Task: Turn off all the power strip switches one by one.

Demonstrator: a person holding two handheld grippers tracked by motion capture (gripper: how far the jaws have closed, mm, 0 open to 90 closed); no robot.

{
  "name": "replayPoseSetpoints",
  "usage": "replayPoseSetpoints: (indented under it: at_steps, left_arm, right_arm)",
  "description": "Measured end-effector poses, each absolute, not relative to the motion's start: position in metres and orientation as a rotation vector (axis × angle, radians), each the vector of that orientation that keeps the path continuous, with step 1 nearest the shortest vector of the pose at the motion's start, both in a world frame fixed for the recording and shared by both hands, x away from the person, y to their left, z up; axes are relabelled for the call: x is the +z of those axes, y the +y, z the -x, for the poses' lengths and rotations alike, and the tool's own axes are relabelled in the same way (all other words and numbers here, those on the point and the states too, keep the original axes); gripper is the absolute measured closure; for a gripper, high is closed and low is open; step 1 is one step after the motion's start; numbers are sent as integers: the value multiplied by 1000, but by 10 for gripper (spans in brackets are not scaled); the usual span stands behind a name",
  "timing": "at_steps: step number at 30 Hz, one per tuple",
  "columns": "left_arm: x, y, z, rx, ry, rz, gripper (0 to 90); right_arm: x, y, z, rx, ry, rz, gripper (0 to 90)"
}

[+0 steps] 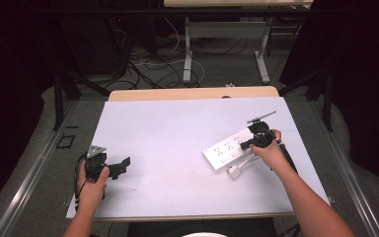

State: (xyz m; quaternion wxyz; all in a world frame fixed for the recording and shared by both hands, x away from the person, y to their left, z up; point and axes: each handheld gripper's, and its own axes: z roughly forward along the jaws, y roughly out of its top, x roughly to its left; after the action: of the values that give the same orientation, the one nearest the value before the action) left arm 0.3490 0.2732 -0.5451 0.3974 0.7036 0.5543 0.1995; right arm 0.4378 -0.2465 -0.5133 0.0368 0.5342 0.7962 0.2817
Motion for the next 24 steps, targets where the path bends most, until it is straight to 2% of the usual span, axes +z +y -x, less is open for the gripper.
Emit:
replayPoseSetpoints:
  at_steps: [24]
  left_arm:
    - [-545,273,-349,506,1406,-1781,12]
  right_arm:
    - [-514,-245,-437,877,2431,-1640,900]
